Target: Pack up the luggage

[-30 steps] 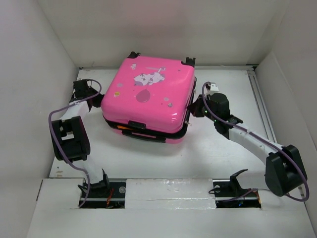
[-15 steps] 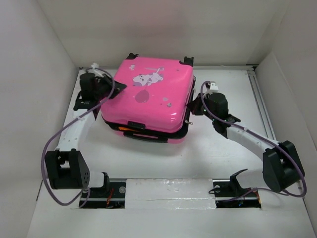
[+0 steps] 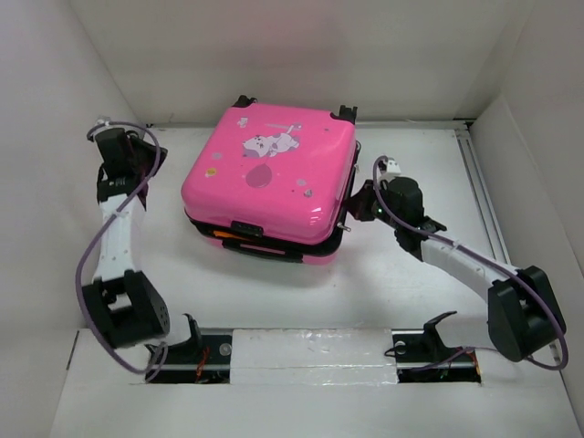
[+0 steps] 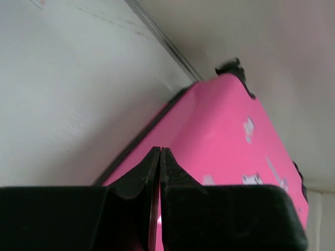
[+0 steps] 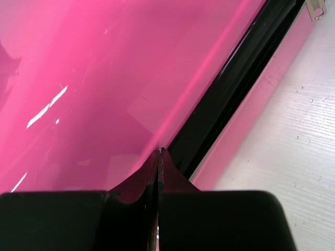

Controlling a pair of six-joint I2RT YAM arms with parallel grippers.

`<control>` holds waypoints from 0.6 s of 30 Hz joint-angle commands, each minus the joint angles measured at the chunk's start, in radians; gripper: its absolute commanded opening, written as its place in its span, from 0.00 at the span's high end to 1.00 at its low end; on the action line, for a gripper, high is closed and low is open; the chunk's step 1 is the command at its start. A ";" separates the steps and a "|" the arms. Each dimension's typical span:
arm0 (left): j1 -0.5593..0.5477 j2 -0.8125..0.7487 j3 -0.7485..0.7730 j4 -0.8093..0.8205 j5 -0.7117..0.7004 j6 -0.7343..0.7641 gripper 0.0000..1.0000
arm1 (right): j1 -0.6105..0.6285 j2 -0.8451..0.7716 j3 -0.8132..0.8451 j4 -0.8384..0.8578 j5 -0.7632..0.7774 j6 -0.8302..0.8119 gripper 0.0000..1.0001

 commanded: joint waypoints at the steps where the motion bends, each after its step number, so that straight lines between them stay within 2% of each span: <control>1: 0.050 0.157 0.112 -0.009 0.059 0.029 1.00 | -0.012 -0.040 -0.025 0.017 -0.038 -0.002 1.00; 2: 0.050 0.264 0.144 -0.058 0.068 0.047 1.00 | -0.021 -0.050 -0.025 0.017 -0.026 -0.002 1.00; 4: 0.041 0.325 0.143 -0.089 0.114 0.075 1.00 | -0.021 -0.062 -0.025 -0.015 0.000 -0.002 0.99; 6: 0.041 0.339 0.068 -0.035 0.159 0.066 1.00 | -0.021 -0.071 -0.025 -0.024 0.035 -0.002 0.82; 7: 0.041 0.339 0.021 0.005 0.172 0.055 1.00 | -0.021 -0.071 -0.034 -0.035 0.036 -0.002 0.67; 10: 0.041 0.380 -0.001 0.006 0.197 0.064 1.00 | -0.021 -0.071 -0.034 -0.044 0.062 -0.002 0.52; 15: 0.001 0.437 -0.012 0.015 0.338 0.064 1.00 | -0.021 -0.018 -0.023 -0.035 -0.004 -0.011 0.52; 18: -0.036 0.409 -0.056 0.045 0.390 0.052 1.00 | -0.021 0.024 0.004 -0.021 -0.041 -0.022 0.58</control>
